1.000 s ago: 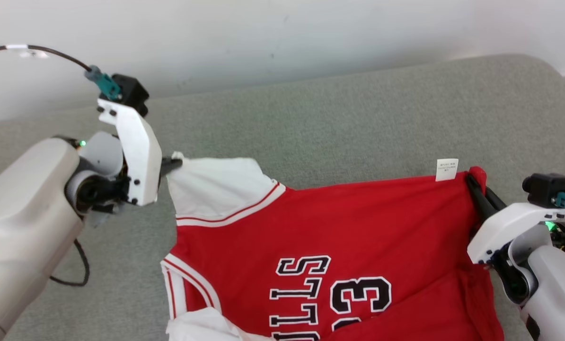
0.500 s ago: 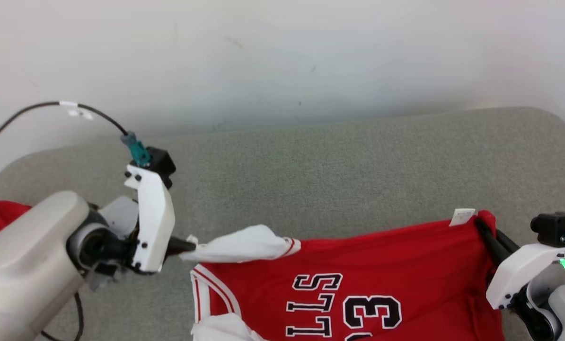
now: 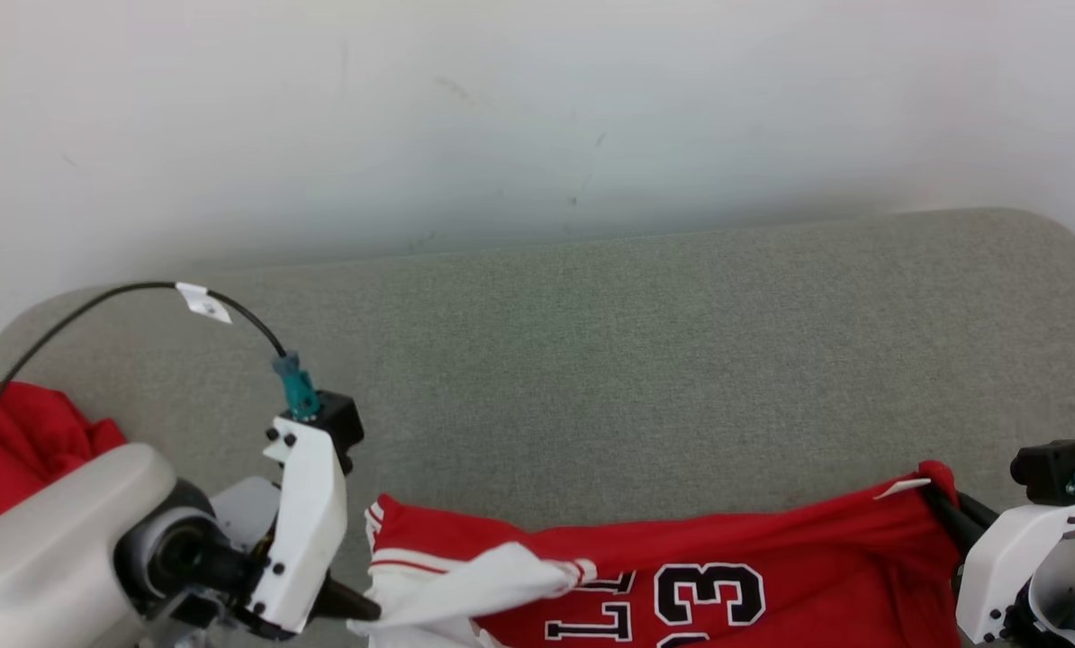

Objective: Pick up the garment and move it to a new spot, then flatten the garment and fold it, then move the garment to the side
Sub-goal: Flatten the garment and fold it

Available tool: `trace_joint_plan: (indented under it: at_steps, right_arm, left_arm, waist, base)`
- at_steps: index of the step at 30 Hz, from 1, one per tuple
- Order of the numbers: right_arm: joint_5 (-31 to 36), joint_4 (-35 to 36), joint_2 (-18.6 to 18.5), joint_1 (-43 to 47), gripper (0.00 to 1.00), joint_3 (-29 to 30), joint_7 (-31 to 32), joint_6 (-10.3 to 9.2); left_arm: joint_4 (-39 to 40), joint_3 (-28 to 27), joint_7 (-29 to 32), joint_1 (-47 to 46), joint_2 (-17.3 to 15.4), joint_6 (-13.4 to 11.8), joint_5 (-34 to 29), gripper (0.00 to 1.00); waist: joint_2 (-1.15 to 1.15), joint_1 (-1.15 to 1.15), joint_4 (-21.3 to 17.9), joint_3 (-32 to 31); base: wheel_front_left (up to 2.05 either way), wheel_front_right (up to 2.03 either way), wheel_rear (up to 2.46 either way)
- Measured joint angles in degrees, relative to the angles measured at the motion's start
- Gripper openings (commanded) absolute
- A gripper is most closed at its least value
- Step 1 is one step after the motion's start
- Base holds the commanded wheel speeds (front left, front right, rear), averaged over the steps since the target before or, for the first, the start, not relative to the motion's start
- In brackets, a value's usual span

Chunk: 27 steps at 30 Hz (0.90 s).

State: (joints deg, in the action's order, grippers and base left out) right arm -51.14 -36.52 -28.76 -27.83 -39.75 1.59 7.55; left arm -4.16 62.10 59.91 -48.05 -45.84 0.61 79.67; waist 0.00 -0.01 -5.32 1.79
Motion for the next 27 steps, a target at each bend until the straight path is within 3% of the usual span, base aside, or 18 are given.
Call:
trace_joint_plan:
  at_steps: [4,8,10,12,15,16,17,18,27]
  right_arm:
    - [-0.4,0.5,-1.2,0.0,0.00,-2.7,1.5,0.00]
    - [-0.9,0.9,-2.2,-0.3,0.29,-4.8,2.4,0.00]
    - [-0.9,1.1,-2.7,-0.6,0.47,-6.2,3.1,0.00]
    - [-1.9,1.5,-3.2,-0.7,1.00,-7.3,3.8,0.00]
    - [-2.5,2.1,-3.9,-1.0,1.00,-8.8,4.1,0.00]
    - [-2.7,2.2,-4.2,-1.2,1.00,-9.2,4.1,0.00]
    - [-2.8,2.1,-4.4,-1.3,1.00,-9.6,4.1,0.00]
    - [-2.8,2.2,-4.6,-1.4,1.00,-10.1,4.1,0.00]
    - [-5.7,3.4,-7.9,-1.5,1.00,-13.4,4.5,0.00]
  left_arm:
    - [1.9,0.9,0.7,1.4,-0.4,-0.7,0.3,0.00]
    - [2.2,1.5,0.7,2.8,-0.3,-0.9,0.6,0.00]
    - [2.0,1.7,0.5,3.1,-0.2,-0.9,0.6,0.00]
    - [1.7,1.9,0.2,3.5,0.0,-0.6,0.5,0.00]
    - [1.0,2.3,-0.3,4.1,0.6,-0.3,0.5,0.33]
    - [0.7,2.4,-0.5,4.5,0.8,-0.1,0.5,0.54]
    - [0.4,2.6,-0.5,4.9,1.0,0.0,0.5,0.84]
    - [0.1,2.8,-0.7,5.2,1.3,0.1,0.5,1.00]
    - [-2.1,3.0,-1.9,6.5,2.3,0.7,0.7,1.00]
  waist:
    - [0.00,0.00,-0.3,0.5]
    - [0.00,0.00,-0.7,1.3]
    - [0.00,0.00,-0.9,1.5]
    - [0.00,0.00,-1.1,1.7]
    - [0.00,0.00,-1.3,1.8]
    - [0.00,0.00,-1.5,1.8]
    - [0.00,0.00,-1.6,1.7]
    - [0.00,0.01,-1.7,1.6]
    - [0.00,0.00,-2.2,-0.3]
  base:
    - [0.00,0.00,0.00]
    - [0.00,0.00,0.00]
    - [0.00,0.00,0.00]
    - [0.00,0.00,0.00]
    - [0.00,0.00,0.00]
    - [0.00,0.00,0.00]
    - [0.00,0.00,0.00]
    - [0.00,0.00,0.00]
    - [0.00,0.00,0.00]
